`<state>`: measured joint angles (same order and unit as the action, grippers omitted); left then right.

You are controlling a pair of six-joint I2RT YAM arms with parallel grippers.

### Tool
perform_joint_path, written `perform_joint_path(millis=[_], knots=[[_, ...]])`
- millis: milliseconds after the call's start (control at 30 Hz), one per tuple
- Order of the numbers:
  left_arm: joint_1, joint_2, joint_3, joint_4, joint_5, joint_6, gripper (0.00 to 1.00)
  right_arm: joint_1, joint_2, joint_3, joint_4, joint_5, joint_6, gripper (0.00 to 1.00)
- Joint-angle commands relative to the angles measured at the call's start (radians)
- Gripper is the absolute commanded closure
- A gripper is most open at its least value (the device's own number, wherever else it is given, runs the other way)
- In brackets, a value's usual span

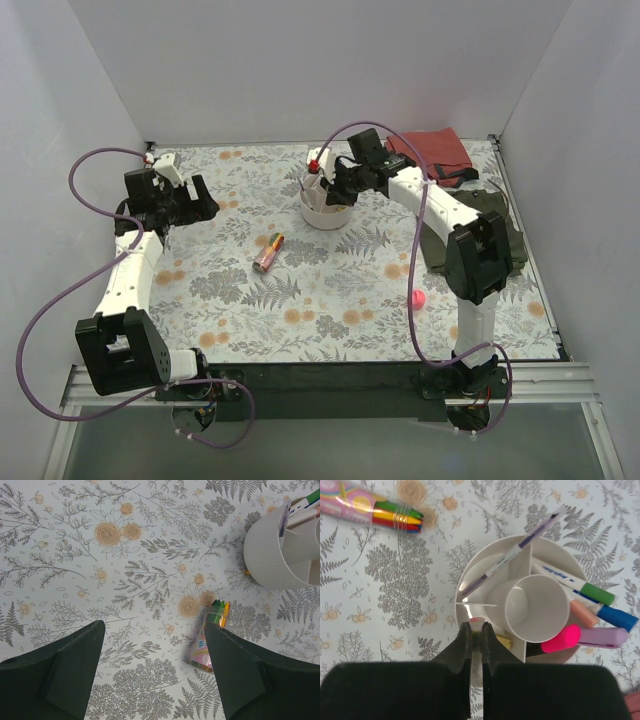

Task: Sort the stationery into containers
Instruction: Place the stationery in the storage box.

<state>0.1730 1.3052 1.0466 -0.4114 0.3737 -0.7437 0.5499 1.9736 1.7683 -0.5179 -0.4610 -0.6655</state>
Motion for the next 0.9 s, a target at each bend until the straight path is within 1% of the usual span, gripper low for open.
perform_joint_path(millis=[0,33,133,367,600,867], knots=[[0.003,-0.012,0.036,-0.017,-0.010,0.035,0.19,0.005,-0.074,-0.076,0.016,-0.024,-0.224,0.99],[0.006,-0.012,0.036,-0.020,-0.010,0.037,0.19,0.010,-0.079,-0.088,0.016,-0.006,-0.294,0.99],[0.003,-0.014,0.033,-0.020,-0.009,0.038,0.19,0.012,-0.082,-0.101,0.015,0.015,-0.385,0.99],[0.005,-0.029,0.027,-0.018,-0.018,0.049,0.19,0.031,-0.104,-0.122,0.016,0.031,-0.491,0.99],[0.006,-0.032,0.023,-0.020,-0.022,0.052,0.18,0.056,-0.124,-0.174,0.021,0.048,-0.571,0.99],[0.006,-0.035,0.026,-0.023,-0.022,0.053,0.18,0.073,-0.096,-0.178,0.048,0.067,-0.595,0.99]])
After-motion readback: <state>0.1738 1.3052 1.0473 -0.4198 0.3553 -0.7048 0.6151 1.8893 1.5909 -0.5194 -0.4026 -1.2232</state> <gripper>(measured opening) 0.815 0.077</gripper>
